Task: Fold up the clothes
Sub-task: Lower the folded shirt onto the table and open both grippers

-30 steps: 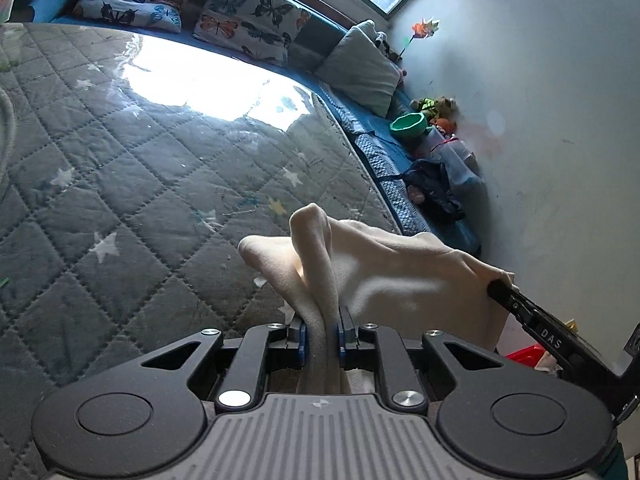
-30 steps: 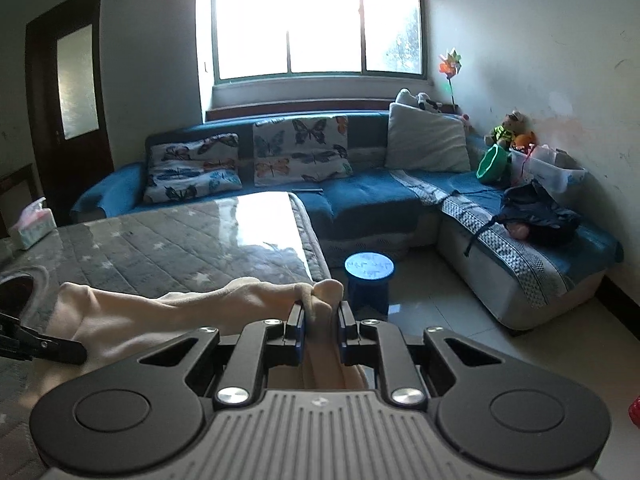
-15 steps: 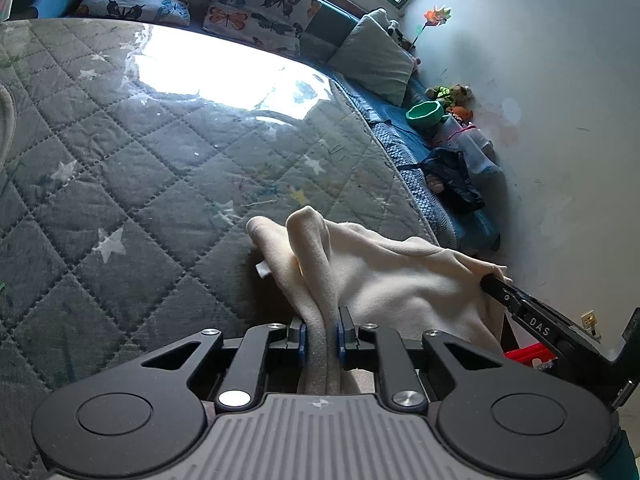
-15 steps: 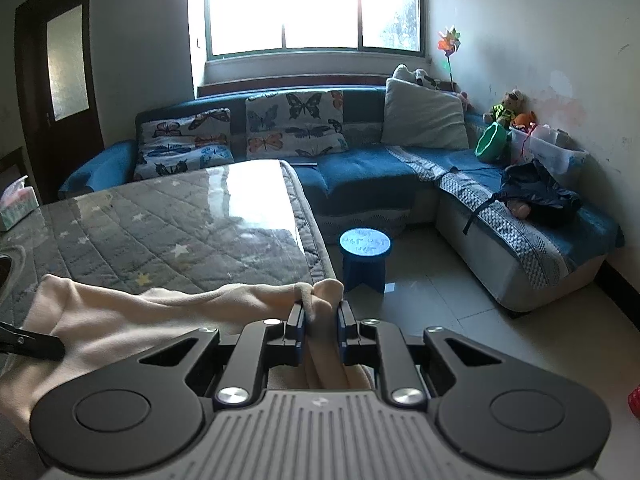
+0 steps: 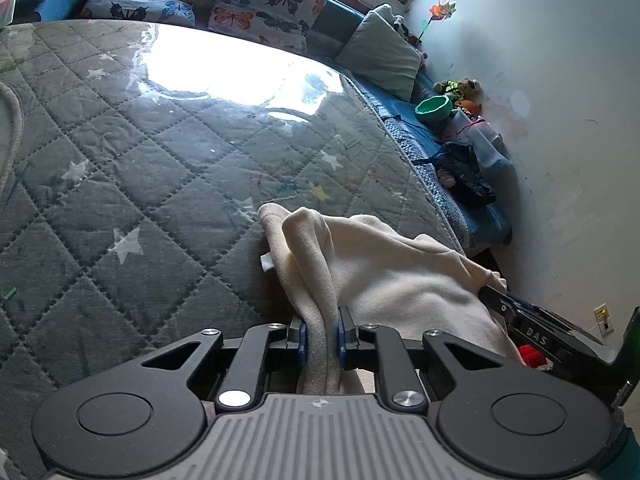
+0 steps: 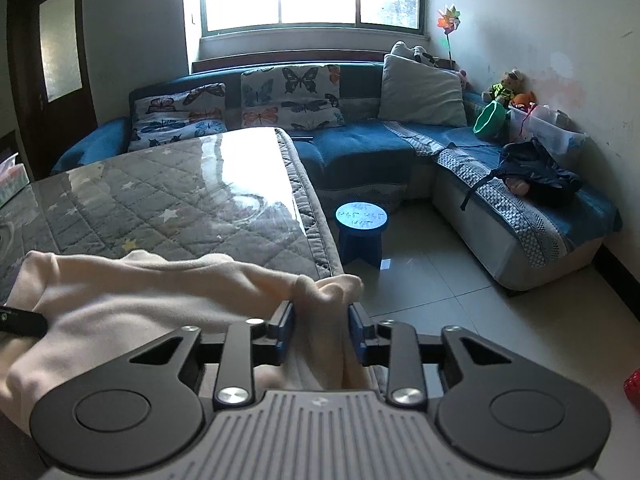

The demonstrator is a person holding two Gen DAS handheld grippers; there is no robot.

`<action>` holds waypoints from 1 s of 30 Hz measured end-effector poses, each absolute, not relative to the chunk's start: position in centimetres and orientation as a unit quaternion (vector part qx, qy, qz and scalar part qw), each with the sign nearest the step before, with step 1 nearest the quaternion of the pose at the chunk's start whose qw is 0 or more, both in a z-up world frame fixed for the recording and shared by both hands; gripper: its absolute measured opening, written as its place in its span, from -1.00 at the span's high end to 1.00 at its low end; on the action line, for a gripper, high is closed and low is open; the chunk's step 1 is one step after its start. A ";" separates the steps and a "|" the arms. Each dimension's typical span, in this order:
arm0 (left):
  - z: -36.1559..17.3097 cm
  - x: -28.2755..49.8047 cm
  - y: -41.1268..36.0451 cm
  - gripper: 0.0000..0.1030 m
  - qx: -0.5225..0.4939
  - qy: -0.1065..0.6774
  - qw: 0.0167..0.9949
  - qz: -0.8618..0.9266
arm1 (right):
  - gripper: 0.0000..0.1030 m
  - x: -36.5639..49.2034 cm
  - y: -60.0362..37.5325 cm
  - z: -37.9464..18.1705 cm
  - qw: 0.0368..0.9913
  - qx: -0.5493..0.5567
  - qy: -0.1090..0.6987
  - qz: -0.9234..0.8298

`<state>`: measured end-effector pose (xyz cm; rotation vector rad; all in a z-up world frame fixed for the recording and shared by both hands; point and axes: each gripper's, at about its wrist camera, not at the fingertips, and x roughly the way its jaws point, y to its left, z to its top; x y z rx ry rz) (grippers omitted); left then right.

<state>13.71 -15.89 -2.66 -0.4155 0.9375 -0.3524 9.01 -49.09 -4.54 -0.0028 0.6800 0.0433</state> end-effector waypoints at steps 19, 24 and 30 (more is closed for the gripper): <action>-2.0 12.0 -14.8 0.22 -0.139 0.420 0.886 -0.136 | -0.61 3.1 -47.3 -4.7 0.946 -0.068 0.318 0.011; -2.1 11.6 -14.5 0.13 -0.111 0.412 0.897 -0.117 | -0.69 1.8 -47.0 -4.3 0.948 -0.084 0.307 0.001; -1.7 11.2 -15.0 0.12 -0.108 0.406 0.901 -0.107 | -0.84 0.6 -46.3 -3.2 0.956 -0.084 0.281 0.008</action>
